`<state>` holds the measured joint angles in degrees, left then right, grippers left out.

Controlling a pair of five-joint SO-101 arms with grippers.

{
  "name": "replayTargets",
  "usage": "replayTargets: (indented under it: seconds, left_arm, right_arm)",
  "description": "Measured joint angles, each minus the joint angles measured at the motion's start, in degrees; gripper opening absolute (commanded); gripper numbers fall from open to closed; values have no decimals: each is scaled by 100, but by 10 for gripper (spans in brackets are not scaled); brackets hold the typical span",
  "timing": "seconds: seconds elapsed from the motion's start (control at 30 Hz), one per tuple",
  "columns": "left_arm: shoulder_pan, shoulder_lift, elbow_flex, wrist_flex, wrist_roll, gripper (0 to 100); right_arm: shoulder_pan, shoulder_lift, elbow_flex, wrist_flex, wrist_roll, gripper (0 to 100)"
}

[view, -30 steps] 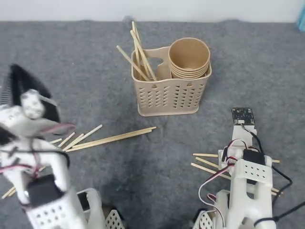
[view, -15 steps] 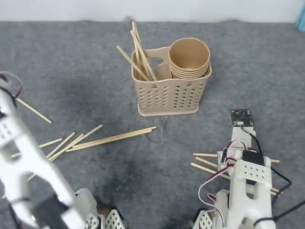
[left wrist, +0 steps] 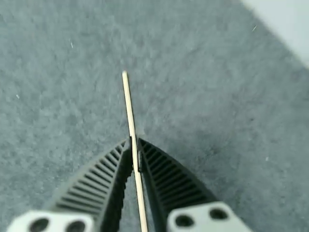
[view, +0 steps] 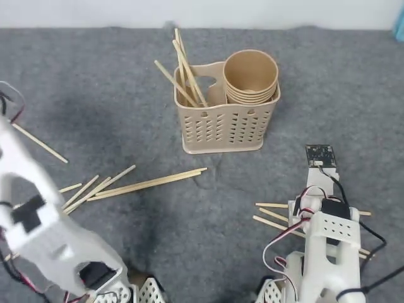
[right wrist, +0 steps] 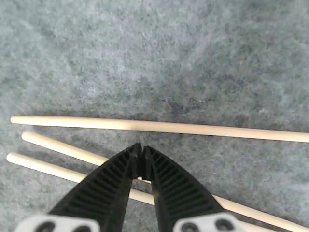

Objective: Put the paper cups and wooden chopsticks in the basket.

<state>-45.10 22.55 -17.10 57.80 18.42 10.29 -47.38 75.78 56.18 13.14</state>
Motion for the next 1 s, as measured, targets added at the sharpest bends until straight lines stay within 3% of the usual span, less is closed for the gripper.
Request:
replayTargets:
  seconds: [0.33,0.6,0.83,1.0]
  left_arm:
    - [-88,2356,-2374,730,-18,24]
    - [-105,4044,-4668,1670,0,242]
    - [-237,5213,-6567,2189,237,246]
    - [-290,5662,-7024,2198,290,246]
  right_arm:
    - [0,0,0,0,0,8]
    - [0,0,0,0,0,8]
    - [0,0,0,0,0,8]
    - [0,0,0,0,0,8]
